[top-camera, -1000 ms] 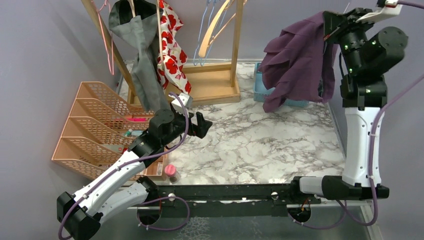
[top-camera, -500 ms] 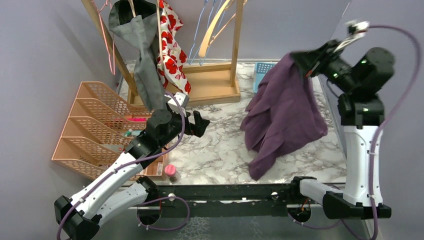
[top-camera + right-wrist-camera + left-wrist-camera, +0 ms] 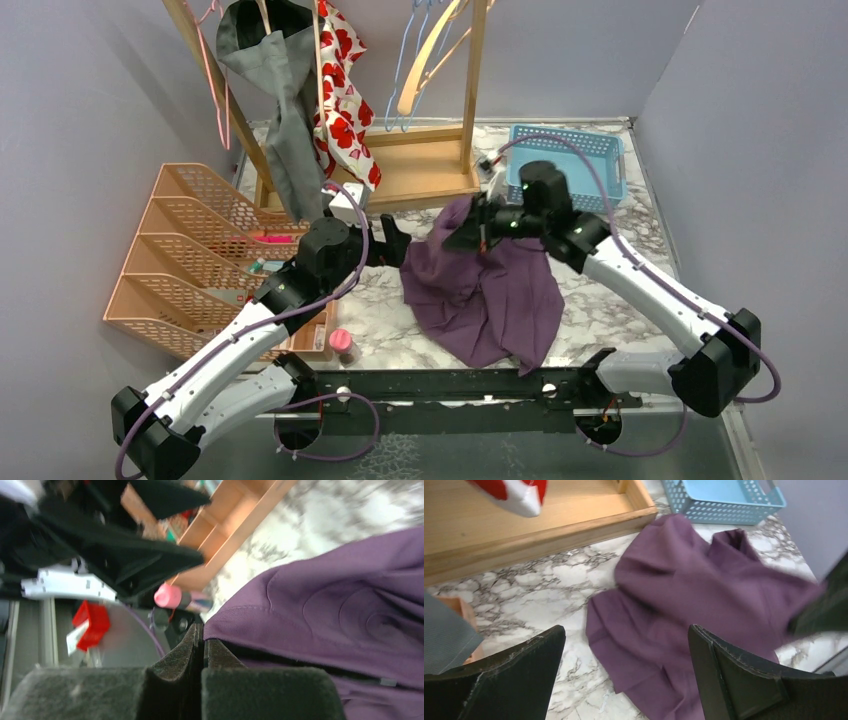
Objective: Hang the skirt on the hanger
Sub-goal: Place the skirt at the center of the board.
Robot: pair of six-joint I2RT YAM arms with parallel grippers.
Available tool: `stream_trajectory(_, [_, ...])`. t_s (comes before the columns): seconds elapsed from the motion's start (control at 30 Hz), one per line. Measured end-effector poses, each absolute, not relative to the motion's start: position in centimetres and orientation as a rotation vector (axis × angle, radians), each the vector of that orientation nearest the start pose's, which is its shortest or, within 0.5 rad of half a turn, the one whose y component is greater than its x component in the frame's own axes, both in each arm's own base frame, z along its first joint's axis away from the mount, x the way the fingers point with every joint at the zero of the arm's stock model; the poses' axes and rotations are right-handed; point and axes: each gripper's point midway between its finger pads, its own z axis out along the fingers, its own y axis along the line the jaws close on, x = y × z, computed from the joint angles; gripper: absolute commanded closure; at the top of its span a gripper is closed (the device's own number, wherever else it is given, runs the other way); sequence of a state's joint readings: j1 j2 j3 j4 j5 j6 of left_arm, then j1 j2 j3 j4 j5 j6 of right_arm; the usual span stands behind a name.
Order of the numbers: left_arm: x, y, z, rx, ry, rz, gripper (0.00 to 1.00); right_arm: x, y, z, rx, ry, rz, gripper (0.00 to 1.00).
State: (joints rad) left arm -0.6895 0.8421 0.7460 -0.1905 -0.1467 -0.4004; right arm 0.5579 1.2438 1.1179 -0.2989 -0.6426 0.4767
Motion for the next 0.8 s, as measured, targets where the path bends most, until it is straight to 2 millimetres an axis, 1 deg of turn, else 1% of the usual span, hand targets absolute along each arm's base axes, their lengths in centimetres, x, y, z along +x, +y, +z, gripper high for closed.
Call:
stream_trajectory(0.07, [25.6, -19.4, 23.5, 0.144, 1.911, -0.595, 0.07, 21.5, 31.0, 25.7, -0.614, 2.105, 1.313, 0.97])
stream_trajectory(0.1, [25.7, -19.2, 23.4, 0.125, 1.915, -0.588, 0.07, 20.4, 31.5, 24.5, -0.644, 2.13, 1.326, 0.93])
stream_trajectory(0.13, [25.7, -19.0, 23.4, 0.111, 1.916, -0.583, 0.07, 19.5, 31.7, 23.2, -0.66, 2.159, 1.333, 0.86])
stream_trajectory(0.2, [25.8, -18.8, 23.5, 0.08, 1.916, -0.582, 0.08, 18.5, 31.4, 20.4, -0.646, 2.235, 1.321, 0.72])
stream_trajectory(0.27, [25.9, -18.8, 23.6, 0.05, 1.914, -0.593, 0.09, 18.2, 30.6, 17.8, -0.605, 2.313, 1.27, 0.6])
stream_trajectory(0.3, [25.9, -18.9, 23.6, 0.039, 1.913, -0.602, 0.09, 18.1, 30.1, 16.7, -0.586, 2.349, 1.239, 0.54])
stream_trajectory(0.37, [26.0, -19.2, 23.3, 0.007, 1.918, -0.626, 0.1, 18.2, 29.2, 15.4, -0.549, 2.397, 1.173, 0.45])
stream_trajectory(0.43, [26.2, -19.6, 22.7, -0.015, 1.935, -0.644, 0.11, 18.5, 28.6, 14.9, -0.519, 2.417, 1.115, 0.42])
stream_trajectory(0.63, [26.3, -21.9, 19.1, -0.037, 2.059, -0.717, 0.14, 19.4, 27.2, 13.9, -0.451, 2.45, 0.981, 0.41])
stream_trajectory(0.7, [26.1, -22.6, 18.5, -0.019, 2.082, -0.747, 0.15, 20.0, 26.7, 14.2, -0.417, 2.43, 0.935, 0.4])
stream_trajectory(0.8, [25.7, -23.8, 18.5, 0.055, 2.098, -0.797, 0.16, 21.3, 25.7, 15.8, -0.338, 2.354, 0.863, 0.4])
